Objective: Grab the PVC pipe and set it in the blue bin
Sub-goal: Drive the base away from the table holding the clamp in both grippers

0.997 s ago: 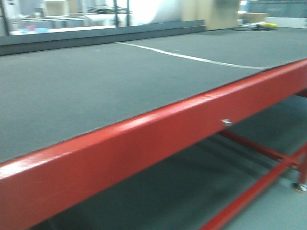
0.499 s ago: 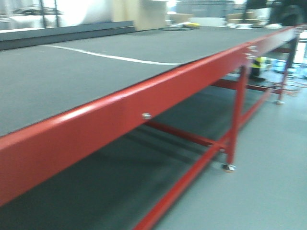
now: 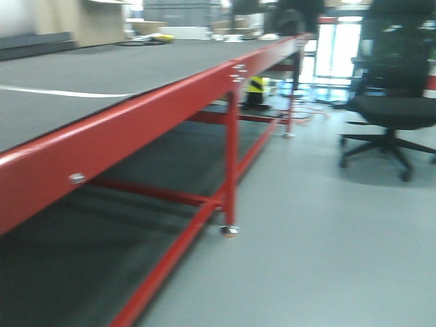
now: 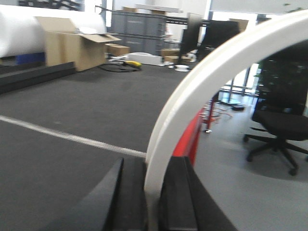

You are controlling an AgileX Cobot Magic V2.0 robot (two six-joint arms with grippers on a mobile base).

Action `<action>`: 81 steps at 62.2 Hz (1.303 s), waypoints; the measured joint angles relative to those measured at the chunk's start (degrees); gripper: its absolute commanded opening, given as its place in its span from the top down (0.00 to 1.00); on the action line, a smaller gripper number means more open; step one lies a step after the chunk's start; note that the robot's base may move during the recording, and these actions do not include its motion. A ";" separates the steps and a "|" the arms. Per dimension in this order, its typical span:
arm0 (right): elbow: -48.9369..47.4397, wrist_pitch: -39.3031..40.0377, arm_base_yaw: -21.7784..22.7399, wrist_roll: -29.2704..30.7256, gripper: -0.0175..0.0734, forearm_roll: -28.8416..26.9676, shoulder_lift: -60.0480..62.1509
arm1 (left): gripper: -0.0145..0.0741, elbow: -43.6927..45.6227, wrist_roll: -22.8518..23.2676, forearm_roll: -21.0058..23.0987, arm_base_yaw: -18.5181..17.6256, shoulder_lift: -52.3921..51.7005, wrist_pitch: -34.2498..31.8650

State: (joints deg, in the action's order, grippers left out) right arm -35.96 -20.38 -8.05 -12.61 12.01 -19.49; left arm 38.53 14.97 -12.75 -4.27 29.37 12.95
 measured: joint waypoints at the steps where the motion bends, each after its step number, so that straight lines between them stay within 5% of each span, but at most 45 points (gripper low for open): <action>1: 0.00 0.00 0.00 0.00 0.99 0.00 0.09 | 0.96 0.00 0.00 0.00 0.00 0.00 0.00; 81: 0.00 -0.04 0.00 0.00 0.99 0.00 0.13 | 0.96 0.00 0.00 0.00 0.00 0.00 0.00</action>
State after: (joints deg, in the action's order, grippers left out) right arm -35.96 -20.42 -8.05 -12.61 12.01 -19.36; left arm 38.53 14.97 -12.75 -4.27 29.37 12.95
